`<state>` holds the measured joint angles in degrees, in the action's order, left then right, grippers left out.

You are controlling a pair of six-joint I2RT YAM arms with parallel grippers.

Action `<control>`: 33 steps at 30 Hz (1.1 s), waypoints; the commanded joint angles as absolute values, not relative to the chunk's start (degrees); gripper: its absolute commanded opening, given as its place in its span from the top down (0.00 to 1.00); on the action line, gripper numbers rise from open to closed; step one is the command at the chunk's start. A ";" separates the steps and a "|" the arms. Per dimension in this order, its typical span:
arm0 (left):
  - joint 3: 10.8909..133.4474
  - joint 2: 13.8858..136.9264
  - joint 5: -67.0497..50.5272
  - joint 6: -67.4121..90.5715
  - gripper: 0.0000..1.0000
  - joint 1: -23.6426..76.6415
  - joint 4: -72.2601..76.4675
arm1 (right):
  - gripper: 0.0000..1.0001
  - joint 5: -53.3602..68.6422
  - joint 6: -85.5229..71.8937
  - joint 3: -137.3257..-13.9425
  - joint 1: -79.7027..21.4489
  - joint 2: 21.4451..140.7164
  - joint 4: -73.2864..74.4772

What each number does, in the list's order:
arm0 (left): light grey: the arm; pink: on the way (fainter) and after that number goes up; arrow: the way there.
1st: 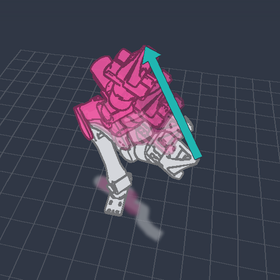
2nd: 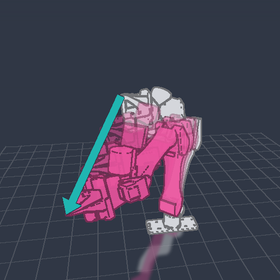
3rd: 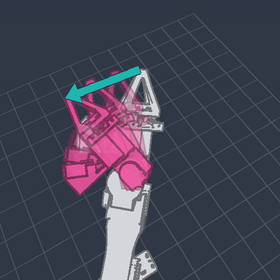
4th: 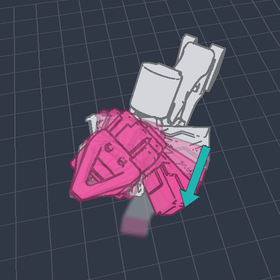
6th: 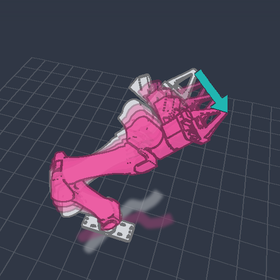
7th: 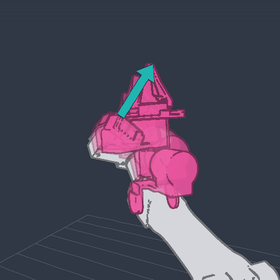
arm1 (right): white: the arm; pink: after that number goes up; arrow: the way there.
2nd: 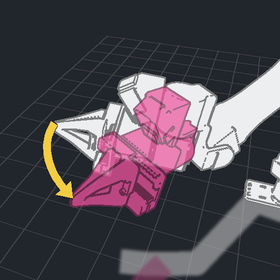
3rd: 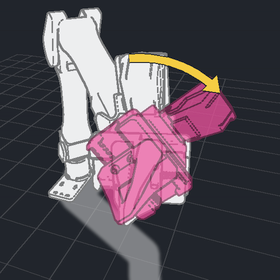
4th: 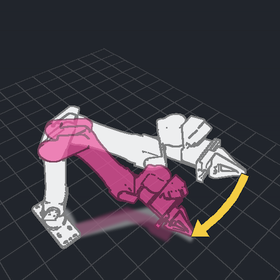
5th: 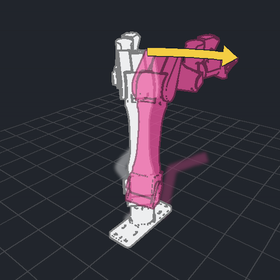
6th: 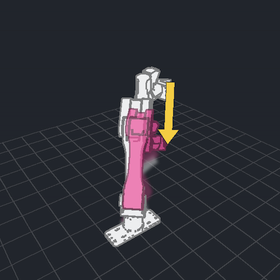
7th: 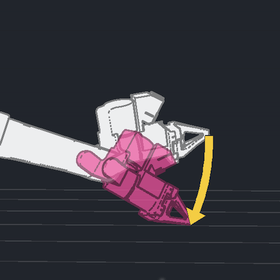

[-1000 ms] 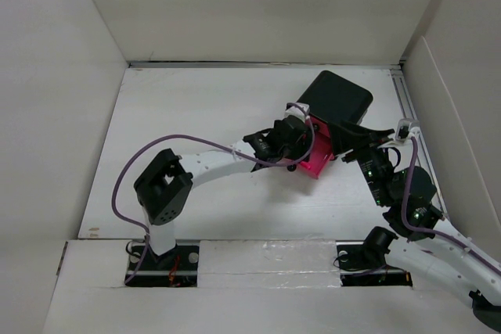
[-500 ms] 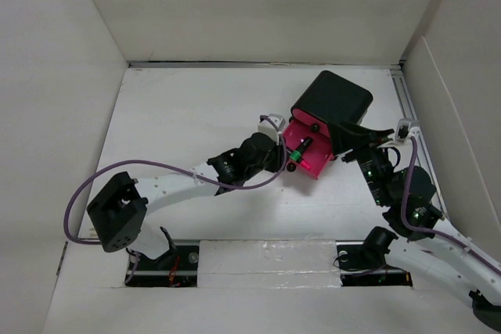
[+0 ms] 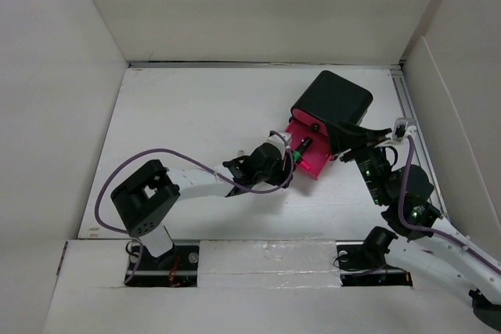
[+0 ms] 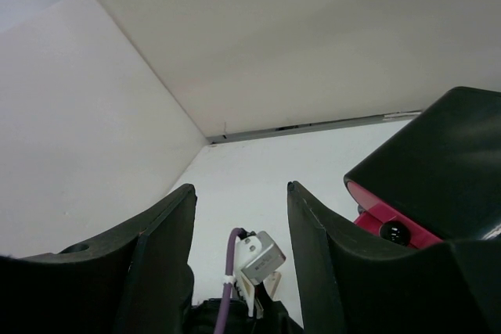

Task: Organize the desk

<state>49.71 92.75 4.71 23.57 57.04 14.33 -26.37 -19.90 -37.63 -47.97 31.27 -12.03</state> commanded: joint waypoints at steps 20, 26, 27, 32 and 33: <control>57.92 99.58 3.69 21.62 0.82 57.30 19.87 | 0.44 -26.46 -19.95 -38.32 -47.55 32.08 -14.15; 57.48 96.42 5.18 22.50 0.95 57.30 20.21 | 0.44 -26.45 -20.04 -38.32 -47.55 32.08 -14.24; 57.57 95.46 5.45 22.76 0.96 57.30 20.21 | 0.44 -26.28 -20.13 -38.32 -47.55 32.08 -14.24; 59.23 94.83 8.60 23.03 0.98 57.30 21.01 | 0.44 -26.45 -20.13 -38.23 -47.55 31.82 -14.24; 59.76 95.18 8.70 23.11 0.99 57.30 20.83 | 0.44 -26.46 -20.13 -38.23 -47.55 31.73 -14.15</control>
